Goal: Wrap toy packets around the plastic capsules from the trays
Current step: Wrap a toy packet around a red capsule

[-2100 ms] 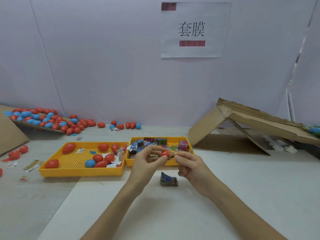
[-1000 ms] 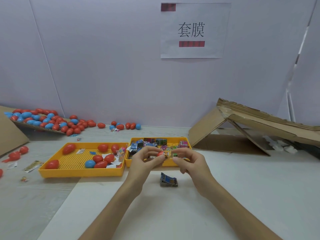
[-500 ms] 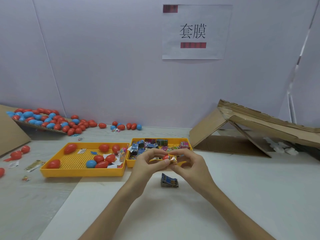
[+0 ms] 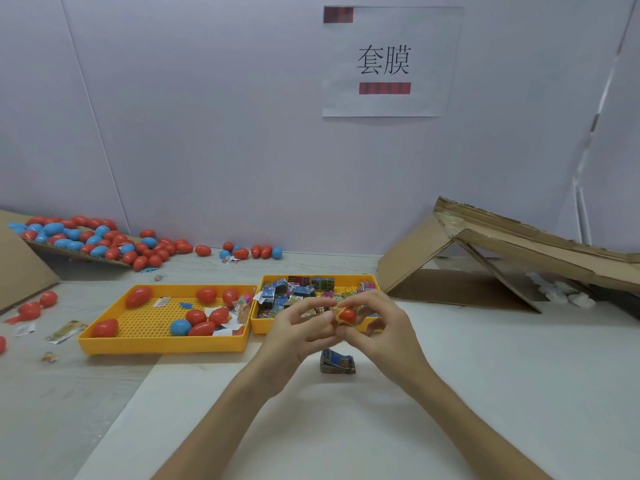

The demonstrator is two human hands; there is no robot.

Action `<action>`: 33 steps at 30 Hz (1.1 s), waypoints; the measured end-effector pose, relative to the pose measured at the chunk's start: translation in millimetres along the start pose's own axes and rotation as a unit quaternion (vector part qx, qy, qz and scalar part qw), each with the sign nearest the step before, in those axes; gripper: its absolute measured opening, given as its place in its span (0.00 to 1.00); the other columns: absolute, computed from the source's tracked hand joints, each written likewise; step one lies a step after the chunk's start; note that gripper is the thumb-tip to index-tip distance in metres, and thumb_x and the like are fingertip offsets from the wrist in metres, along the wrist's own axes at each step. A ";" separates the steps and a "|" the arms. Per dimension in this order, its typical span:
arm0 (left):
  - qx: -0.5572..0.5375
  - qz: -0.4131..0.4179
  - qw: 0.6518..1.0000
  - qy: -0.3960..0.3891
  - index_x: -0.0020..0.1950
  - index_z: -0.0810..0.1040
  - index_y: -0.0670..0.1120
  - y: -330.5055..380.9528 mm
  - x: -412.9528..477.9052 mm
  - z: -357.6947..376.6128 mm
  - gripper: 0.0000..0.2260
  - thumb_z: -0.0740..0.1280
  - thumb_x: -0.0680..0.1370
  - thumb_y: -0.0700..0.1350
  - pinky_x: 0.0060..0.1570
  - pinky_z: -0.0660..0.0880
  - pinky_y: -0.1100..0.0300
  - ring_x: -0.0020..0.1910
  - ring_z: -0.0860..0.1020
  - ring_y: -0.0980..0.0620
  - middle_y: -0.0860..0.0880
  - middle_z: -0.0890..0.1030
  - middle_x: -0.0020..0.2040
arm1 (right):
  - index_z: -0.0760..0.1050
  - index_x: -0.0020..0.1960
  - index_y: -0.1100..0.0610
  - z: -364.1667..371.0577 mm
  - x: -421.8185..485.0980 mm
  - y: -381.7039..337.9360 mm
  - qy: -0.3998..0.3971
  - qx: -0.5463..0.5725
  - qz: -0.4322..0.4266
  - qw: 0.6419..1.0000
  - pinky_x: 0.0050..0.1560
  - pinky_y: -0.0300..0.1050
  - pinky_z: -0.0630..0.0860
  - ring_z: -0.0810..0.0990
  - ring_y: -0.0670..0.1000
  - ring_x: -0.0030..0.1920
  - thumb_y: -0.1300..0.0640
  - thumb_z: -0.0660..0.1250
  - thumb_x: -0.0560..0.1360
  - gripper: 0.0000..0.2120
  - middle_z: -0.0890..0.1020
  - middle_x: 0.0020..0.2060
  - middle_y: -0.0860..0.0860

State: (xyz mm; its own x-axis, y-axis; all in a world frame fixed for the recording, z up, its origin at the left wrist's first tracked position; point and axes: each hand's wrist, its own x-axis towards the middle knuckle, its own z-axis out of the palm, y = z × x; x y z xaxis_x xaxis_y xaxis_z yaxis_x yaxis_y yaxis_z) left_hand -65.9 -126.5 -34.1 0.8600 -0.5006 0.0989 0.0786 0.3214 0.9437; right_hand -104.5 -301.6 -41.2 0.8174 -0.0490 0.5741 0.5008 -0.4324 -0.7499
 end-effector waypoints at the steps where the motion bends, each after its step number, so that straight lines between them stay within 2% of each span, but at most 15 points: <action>1: -0.006 -0.005 1.000 -0.014 0.65 0.78 0.41 0.1 -0.2 0.5 0.18 0.73 0.77 0.45 0.52 0.81 0.55 0.57 0.83 0.39 0.37 0.84 0.57 | 0.81 0.52 0.47 0.7 -0.3 -0.1 0.001 -0.007 -0.007 1.000 0.40 0.34 0.75 0.81 0.49 0.47 0.60 0.79 0.70 0.14 0.80 0.50 0.45; 4: 0.006 -0.007 1.000 -0.029 0.65 0.78 0.44 -0.6 -1.1 1.7 0.19 0.74 0.76 0.47 0.54 0.81 0.55 0.57 0.83 0.39 0.37 0.84 0.57 | 0.82 0.52 0.49 2.4 -1.0 0.2 -0.005 -0.033 -0.037 0.999 0.43 0.33 0.73 0.79 0.48 0.48 0.61 0.79 0.70 0.14 0.78 0.50 0.46; 7: 0.015 -0.008 0.999 -0.035 0.66 0.77 0.44 -2.0 -1.1 1.7 0.20 0.75 0.76 0.44 0.54 0.81 0.54 0.58 0.83 0.38 0.38 0.84 0.58 | 0.82 0.55 0.53 2.9 -2.0 0.1 -0.015 -0.045 -0.069 0.996 0.46 0.32 0.74 0.78 0.46 0.49 0.62 0.78 0.70 0.15 0.78 0.51 0.47; 10: -0.006 -0.011 0.998 -0.057 0.67 0.76 0.43 -1.3 -1.4 0.5 0.19 0.73 0.77 0.42 0.54 0.81 0.53 0.59 0.82 0.37 0.37 0.83 0.59 | 0.83 0.58 0.53 3.6 -2.6 -1.5 -0.018 -0.033 -0.070 0.997 0.47 0.36 0.78 0.78 0.46 0.50 0.62 0.78 0.70 0.18 0.77 0.51 0.48; 16: -0.009 -0.026 0.997 -0.077 0.69 0.75 0.43 5.0 -3.8 1.7 0.21 0.70 0.77 0.44 0.58 0.79 0.51 0.61 0.81 0.41 0.37 0.81 0.61 | 0.82 0.60 0.53 3.2 -2.7 -1.4 -0.026 -0.034 -0.064 0.997 0.54 0.38 0.76 0.79 0.47 0.56 0.61 0.77 0.72 0.17 0.80 0.53 0.47; 22: -0.082 -0.049 0.992 -0.087 0.66 0.79 0.43 6.1 -5.7 2.4 0.17 0.69 0.78 0.45 0.58 0.79 0.55 0.65 0.79 0.40 0.35 0.80 0.64 | 0.82 0.62 0.52 3.9 -2.7 -2.3 -0.034 -0.044 -0.058 0.997 0.48 0.30 0.71 0.78 0.46 0.52 0.61 0.75 0.74 0.17 0.80 0.52 0.46; 27: -0.111 -0.061 0.987 -0.095 0.63 0.81 0.44 5.7 -5.7 0.6 0.14 0.69 0.78 0.44 0.56 0.79 0.55 0.64 0.80 0.39 0.36 0.80 0.64 | 0.82 0.62 0.50 4.1 -2.5 -1.8 -0.038 -0.023 -0.035 0.998 0.44 0.33 0.73 0.78 0.47 0.49 0.59 0.75 0.74 0.17 0.79 0.50 0.44; 33: -0.185 -0.071 0.975 -0.101 0.72 0.72 0.39 7.0 -5.9 -0.8 0.23 0.67 0.76 0.39 0.59 0.80 0.51 0.64 0.79 0.36 0.34 0.78 0.66 | 0.83 0.61 0.48 6.7 0.2 0.2 -0.041 0.043 0.006 0.998 0.45 0.39 0.78 0.79 0.48 0.49 0.59 0.76 0.73 0.17 0.78 0.51 0.43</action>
State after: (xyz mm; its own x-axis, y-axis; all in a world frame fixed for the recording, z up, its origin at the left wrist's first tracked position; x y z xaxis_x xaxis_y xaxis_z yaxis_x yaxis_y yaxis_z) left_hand -70.0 -120.7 -28.3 0.7130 -0.6975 0.0712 0.3986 0.4868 0.7773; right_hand -102.3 -295.6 -43.4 0.8420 0.0213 0.5391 0.5107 -0.3541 -0.7835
